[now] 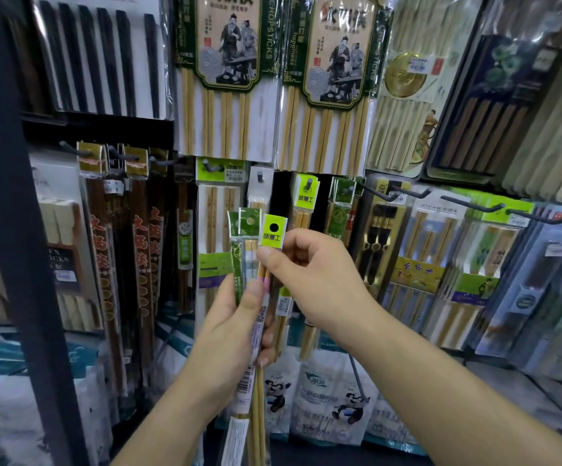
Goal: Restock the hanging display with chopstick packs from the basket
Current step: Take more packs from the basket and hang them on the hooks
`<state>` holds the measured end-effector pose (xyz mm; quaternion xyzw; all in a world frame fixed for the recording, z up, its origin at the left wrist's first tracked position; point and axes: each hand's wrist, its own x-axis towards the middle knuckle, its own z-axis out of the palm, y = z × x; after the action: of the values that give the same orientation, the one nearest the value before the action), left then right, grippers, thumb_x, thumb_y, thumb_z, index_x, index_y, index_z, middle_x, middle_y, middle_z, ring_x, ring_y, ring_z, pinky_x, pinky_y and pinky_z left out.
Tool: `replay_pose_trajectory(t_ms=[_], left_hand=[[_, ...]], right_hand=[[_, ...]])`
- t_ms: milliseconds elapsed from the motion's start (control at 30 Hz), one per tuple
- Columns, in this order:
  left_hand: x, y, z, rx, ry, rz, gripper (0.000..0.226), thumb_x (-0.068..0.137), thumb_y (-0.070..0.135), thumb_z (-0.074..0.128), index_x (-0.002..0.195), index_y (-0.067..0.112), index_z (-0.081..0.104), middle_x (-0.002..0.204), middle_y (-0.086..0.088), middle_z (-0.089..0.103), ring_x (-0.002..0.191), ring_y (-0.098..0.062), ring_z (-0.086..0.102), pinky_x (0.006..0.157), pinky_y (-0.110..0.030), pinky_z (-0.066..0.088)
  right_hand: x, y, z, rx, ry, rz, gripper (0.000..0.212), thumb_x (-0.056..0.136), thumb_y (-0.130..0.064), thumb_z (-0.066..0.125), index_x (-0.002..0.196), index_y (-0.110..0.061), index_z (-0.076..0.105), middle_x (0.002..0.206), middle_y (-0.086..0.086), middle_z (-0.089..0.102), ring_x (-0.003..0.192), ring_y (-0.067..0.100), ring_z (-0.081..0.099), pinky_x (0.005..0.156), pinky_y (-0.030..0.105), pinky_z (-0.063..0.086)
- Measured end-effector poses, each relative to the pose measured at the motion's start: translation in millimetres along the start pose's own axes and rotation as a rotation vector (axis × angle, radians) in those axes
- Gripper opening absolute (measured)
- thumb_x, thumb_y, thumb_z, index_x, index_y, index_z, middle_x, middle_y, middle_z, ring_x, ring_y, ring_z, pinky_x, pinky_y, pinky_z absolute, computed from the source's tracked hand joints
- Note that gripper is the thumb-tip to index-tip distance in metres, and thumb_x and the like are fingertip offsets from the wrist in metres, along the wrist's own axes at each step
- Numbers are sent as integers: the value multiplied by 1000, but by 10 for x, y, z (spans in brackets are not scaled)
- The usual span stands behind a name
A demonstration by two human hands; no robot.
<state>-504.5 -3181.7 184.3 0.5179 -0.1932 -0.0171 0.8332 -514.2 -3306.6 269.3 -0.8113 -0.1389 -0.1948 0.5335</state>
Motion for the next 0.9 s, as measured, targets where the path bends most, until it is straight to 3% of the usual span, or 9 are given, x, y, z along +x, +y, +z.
replay_pose_trajectory(t_ms=[67,133,167,233,333,500,667,800,900], left_hand=[[0,-3,-8,-30,76,-9,50,93,59,60,130,26,59,67,-4,58,56,-18,52,43,-29,44],[13,-13,-31,-8,161,-35,57,99,55,56,150,33,46,91,-3,73,77,-24,68,58,-40,58],[17,-32,-65,48,193,-13,47,101,53,55,146,42,49,107,12,74,92,-15,72,69,-41,62],[10,0,-94,133,177,40,25,106,42,48,115,34,71,83,37,67,75,14,65,65,-25,59],[20,32,-47,113,186,27,32,108,32,44,101,3,56,68,6,63,58,-6,63,55,-20,54],[5,81,-19,58,164,43,37,101,37,52,112,2,53,74,-3,63,62,-15,62,54,-24,55],[7,98,-44,80,146,62,41,88,46,59,104,8,61,78,-7,64,66,-21,63,55,-30,57],[-6,111,-47,46,132,52,28,87,43,63,94,16,67,77,-9,67,63,-23,64,51,-32,55],[-19,140,-39,36,112,20,32,80,49,68,88,18,70,76,-9,66,57,-20,60,43,-31,49]], right_hand=[[15,-21,-8,5,32,-3,29,97,-26,69,84,0,68,75,18,69,62,13,60,62,26,51],[51,-53,-43,7,95,9,31,98,-28,67,83,-1,67,78,22,69,63,18,58,60,30,49],[81,-66,-76,24,128,20,32,100,-28,65,83,-1,66,76,19,69,61,16,57,58,29,49],[156,-99,-149,99,188,48,31,104,-25,58,82,-3,67,69,10,65,57,7,56,53,20,47],[276,-130,-227,138,261,67,35,106,-23,53,83,0,65,71,8,60,59,11,55,51,19,44],[369,-135,-221,86,280,77,40,106,-22,51,72,-3,58,51,-2,41,38,5,38,45,10,39],[389,-89,-202,2,303,76,47,103,-20,53,59,-10,41,46,-6,29,39,8,27,51,5,43],[379,-15,-218,-86,313,54,48,103,-30,53,73,8,55,61,21,55,52,21,45,65,26,52],[307,40,-228,-92,321,39,49,101,-41,57,77,1,65,70,11,69,68,31,63,68,30,52]])
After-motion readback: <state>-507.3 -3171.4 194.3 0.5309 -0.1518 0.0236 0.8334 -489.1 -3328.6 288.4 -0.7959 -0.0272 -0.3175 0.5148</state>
